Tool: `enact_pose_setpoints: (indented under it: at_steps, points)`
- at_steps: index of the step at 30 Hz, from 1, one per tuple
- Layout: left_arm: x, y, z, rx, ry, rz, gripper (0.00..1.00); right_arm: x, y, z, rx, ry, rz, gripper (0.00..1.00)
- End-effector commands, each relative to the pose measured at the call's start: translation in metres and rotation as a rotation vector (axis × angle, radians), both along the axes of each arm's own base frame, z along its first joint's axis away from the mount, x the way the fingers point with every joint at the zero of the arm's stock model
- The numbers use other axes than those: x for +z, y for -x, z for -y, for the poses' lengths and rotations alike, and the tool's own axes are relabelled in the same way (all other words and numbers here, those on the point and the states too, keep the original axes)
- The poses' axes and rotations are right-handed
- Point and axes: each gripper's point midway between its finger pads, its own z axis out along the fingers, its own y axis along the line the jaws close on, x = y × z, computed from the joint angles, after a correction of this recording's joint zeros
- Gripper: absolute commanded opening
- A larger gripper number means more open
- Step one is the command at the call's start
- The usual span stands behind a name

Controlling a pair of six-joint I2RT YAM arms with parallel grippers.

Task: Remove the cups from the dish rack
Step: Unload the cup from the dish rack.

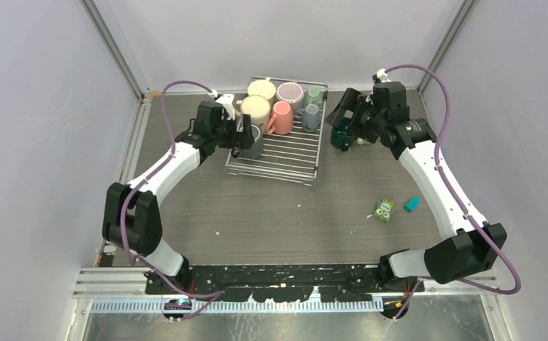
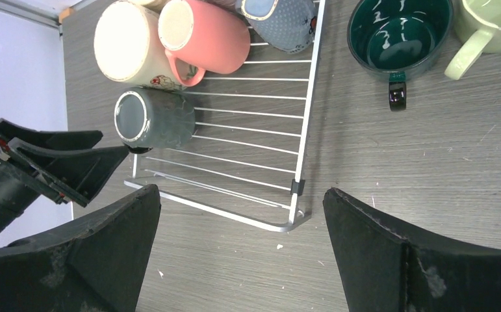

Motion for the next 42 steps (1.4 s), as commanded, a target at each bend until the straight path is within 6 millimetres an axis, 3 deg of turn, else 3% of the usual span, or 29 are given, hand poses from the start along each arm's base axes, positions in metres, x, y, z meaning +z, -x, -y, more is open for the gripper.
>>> enact_pose_setpoints:
  at_steps: [1, 10, 26, 32, 38, 42]
  points:
    - [0.014, -0.026, 0.011, -0.068, 0.063, 0.137, 1.00, 0.024, 0.003, -0.006, 0.016, -0.045, 0.081, 1.00]
    - [-0.003, -0.029, 0.011, -0.094, 0.116, 0.100, 1.00, 0.026, 0.009, -0.002, 0.013, -0.035, 0.095, 1.00]
    - [-0.001, 0.010, 0.043, -0.115, 0.214, 0.049, 1.00, 0.025, 0.014, -0.003, 0.018, -0.048, 0.103, 1.00]
    - [-0.016, 0.017, 0.056, -0.100, 0.154, 0.015, 1.00, 0.020, 0.016, -0.003, 0.020, -0.052, 0.096, 1.00]
    - [-0.037, 0.013, 0.047, -0.035, 0.047, -0.037, 0.99, 0.018, 0.017, -0.004, 0.025, -0.051, 0.093, 1.00]
    - [-0.051, 0.010, 0.036, 0.034, -0.051, -0.064, 0.89, 0.013, 0.015, -0.004, 0.026, -0.049, 0.086, 1.00]
